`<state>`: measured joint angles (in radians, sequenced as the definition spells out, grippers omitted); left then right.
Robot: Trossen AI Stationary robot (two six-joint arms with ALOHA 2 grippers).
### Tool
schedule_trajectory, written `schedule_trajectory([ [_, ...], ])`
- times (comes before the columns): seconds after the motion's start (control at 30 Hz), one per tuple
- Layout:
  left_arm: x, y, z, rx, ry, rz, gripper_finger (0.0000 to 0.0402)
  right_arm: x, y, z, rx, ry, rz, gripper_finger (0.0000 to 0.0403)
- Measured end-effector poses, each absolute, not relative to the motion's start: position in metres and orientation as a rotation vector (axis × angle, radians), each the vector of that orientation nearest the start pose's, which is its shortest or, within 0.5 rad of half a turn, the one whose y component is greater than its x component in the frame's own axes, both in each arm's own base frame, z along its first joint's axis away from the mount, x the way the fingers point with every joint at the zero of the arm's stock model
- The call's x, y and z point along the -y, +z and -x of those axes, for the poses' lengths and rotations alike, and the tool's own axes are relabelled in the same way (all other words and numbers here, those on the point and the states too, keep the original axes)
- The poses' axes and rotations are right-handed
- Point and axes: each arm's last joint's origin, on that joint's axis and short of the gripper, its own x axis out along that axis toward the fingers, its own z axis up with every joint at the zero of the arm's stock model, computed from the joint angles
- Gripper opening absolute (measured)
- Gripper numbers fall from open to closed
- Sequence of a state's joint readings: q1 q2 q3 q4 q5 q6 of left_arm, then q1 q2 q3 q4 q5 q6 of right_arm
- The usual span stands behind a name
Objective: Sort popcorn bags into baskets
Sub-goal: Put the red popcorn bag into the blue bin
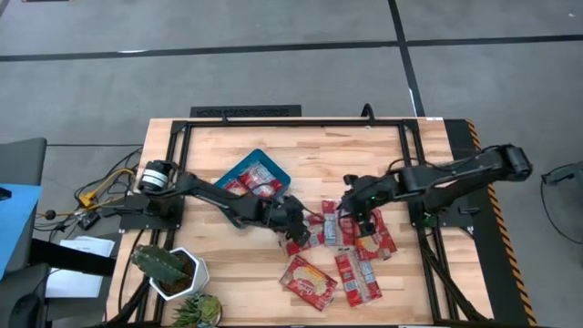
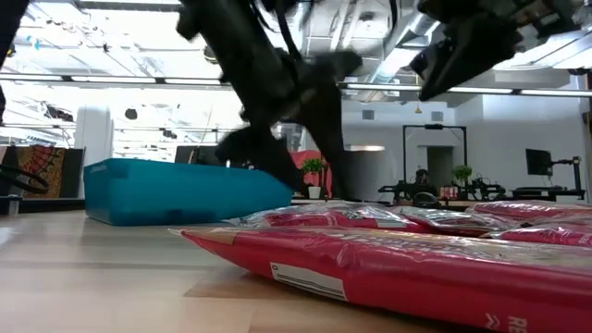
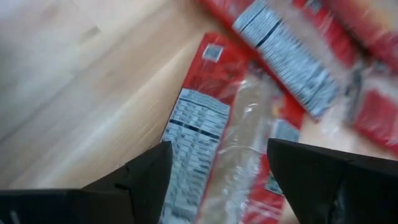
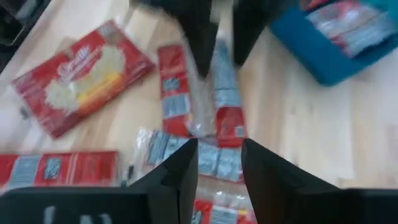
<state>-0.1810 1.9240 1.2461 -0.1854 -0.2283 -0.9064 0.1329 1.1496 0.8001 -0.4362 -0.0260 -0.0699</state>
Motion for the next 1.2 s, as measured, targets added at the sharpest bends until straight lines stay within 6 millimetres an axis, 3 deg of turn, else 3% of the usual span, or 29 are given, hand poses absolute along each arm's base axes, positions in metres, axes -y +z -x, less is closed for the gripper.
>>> schedule_trajectory([
  [0.17,0.051,0.144,-0.406,-0.855,0.349,0.725,0.0261,-0.03,0.261,-0.213,-0.75,0.133,0.094,0.0136],
  [0.3,0.052,0.126,-0.411,-0.918,0.276,0.727,0.0261,-0.029,0.265,-0.208,-0.735,0.114,0.093,0.0128],
  [0.47,0.057,0.115,-0.417,-1.044,0.258,0.693,0.0258,-0.028,0.265,-0.206,-0.739,0.11,0.096,0.0122],
  [0.57,0.058,0.114,-0.42,-1.098,0.28,0.672,0.0236,-0.028,0.265,-0.207,-0.743,0.11,0.096,0.0122],
  [0.7,0.057,0.117,-0.422,-1.133,0.318,0.637,0.0164,-0.028,0.264,-0.206,-0.761,0.1,0.102,0.0122],
  [0.9,0.059,0.129,-0.432,-1.118,0.291,0.614,0.0017,-0.028,0.263,-0.205,-0.776,0.095,0.104,0.0121],
  [1.2,0.061,0.172,-0.452,-1.088,0.314,0.607,0.0,-0.027,0.266,-0.2,-0.768,0.091,0.093,0.0118],
])
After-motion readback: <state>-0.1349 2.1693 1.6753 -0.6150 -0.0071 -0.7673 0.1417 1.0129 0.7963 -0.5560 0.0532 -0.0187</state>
